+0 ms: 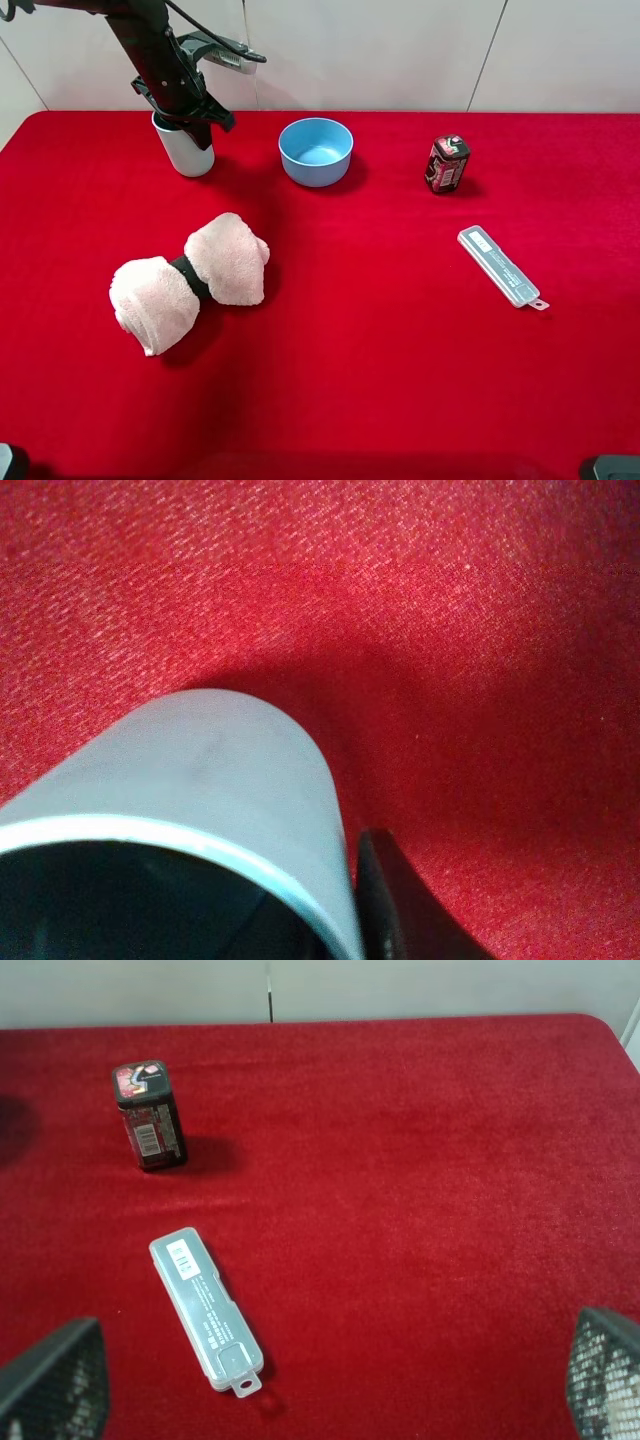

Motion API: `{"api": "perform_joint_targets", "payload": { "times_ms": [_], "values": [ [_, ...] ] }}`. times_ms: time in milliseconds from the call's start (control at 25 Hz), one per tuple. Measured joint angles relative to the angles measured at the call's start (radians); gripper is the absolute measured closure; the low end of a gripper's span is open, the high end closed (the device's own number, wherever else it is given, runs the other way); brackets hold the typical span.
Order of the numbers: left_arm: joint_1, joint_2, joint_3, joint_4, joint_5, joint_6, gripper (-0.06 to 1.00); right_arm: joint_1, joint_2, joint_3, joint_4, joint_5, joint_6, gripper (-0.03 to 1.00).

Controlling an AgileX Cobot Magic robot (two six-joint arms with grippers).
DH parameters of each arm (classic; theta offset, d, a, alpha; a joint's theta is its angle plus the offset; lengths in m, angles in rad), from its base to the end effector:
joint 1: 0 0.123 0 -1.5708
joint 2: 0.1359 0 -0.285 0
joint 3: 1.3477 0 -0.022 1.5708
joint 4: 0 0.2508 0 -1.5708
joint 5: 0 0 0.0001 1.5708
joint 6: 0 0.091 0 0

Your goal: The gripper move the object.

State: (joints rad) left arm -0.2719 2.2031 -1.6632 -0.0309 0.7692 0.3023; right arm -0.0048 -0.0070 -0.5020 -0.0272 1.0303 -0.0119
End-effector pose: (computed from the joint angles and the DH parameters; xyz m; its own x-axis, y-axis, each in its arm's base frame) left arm 0.4466 -0.1266 0.1525 -0.7937 0.5082 -0.3343 0.5151 0.8538 0.0752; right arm -0.0050 -0.0021 0.2803 -0.4210 -0.0239 -0.9068 0.0151 0.9993 -0.0333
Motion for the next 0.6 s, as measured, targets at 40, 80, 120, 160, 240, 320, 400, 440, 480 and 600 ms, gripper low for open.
{"api": "perform_joint_targets", "payload": {
  "times_ms": [40,80,120,160,240,320,400,440,480,600],
  "values": [
    [0.000,0.000,0.000,0.003,0.000,0.000,0.91,0.000,0.000,0.000,0.000,0.000,0.000,0.27],
    [0.000,0.000,0.000,0.008,0.001,0.000,0.91,0.000,0.000,0.000,0.000,0.000,0.000,0.27],
    [0.000,-0.001,0.000,0.013,0.003,0.000,0.91,0.000,0.000,0.000,0.000,0.000,0.000,0.27],
    [0.000,-0.003,0.000,0.022,0.008,-0.001,0.91,0.000,0.000,0.000,0.000,0.000,0.000,0.27],
    [-0.001,-0.010,0.000,0.043,0.024,-0.001,0.91,0.000,0.000,0.000,0.000,0.000,0.000,0.27],
    [-0.001,-0.018,0.000,0.065,0.052,-0.001,0.91,0.000,0.000,0.000,0.000,0.000,0.000,0.27],
    [-0.001,-0.038,0.003,0.076,0.063,-0.001,0.91,0.000,0.000,0.000,0.000,0.000,0.000,0.27],
    [-0.001,-0.048,0.003,0.079,0.067,-0.002,0.91,0.000,0.000,0.000,0.000,0.000,0.000,0.27],
    [-0.001,-0.062,0.003,0.080,0.070,-0.002,0.91,0.000,0.000,0.000,0.000,0.000,0.000,0.27],
    [-0.001,-0.099,0.003,0.080,0.076,-0.003,0.91,0.000,0.000,0.000,0.000,0.000,0.000,0.27]
  ]
}}
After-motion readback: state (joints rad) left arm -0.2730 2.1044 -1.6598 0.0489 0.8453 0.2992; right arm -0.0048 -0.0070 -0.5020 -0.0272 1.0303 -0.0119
